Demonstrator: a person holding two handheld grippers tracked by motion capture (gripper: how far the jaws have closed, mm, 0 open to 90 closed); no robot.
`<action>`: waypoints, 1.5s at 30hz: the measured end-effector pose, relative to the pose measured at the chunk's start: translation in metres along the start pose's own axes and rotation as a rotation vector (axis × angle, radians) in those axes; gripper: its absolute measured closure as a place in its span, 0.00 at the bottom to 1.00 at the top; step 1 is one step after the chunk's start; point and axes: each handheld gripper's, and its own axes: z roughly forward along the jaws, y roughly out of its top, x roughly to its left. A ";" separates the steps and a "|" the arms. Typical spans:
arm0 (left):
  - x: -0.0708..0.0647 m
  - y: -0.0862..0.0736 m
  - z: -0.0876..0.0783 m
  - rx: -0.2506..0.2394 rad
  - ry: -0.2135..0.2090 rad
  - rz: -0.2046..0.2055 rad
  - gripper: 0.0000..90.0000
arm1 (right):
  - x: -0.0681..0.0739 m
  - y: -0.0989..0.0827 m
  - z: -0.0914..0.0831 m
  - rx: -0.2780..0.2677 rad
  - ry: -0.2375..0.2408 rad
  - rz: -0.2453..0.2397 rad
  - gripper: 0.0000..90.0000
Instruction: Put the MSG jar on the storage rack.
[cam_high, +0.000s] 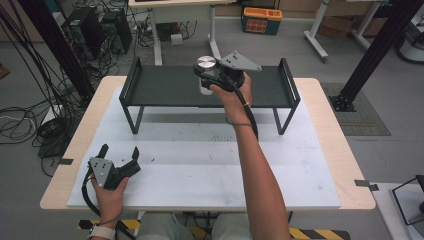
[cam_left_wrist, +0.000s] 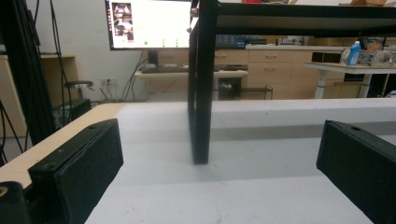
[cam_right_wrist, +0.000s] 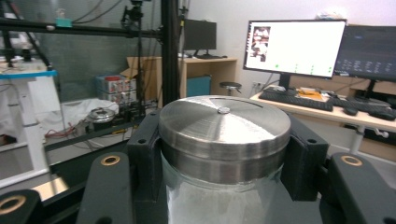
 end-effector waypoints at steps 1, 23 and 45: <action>0.000 0.000 0.000 0.000 0.001 -0.002 0.01 | 0.000 0.000 0.000 0.000 0.000 0.000 0.46; -0.001 0.000 0.000 0.001 0.006 0.003 0.02 | -0.008 -0.024 0.044 0.019 -0.124 0.036 0.46; -0.001 0.000 0.000 -0.001 0.007 0.005 0.02 | -0.012 -0.031 0.051 0.052 -0.145 0.032 0.46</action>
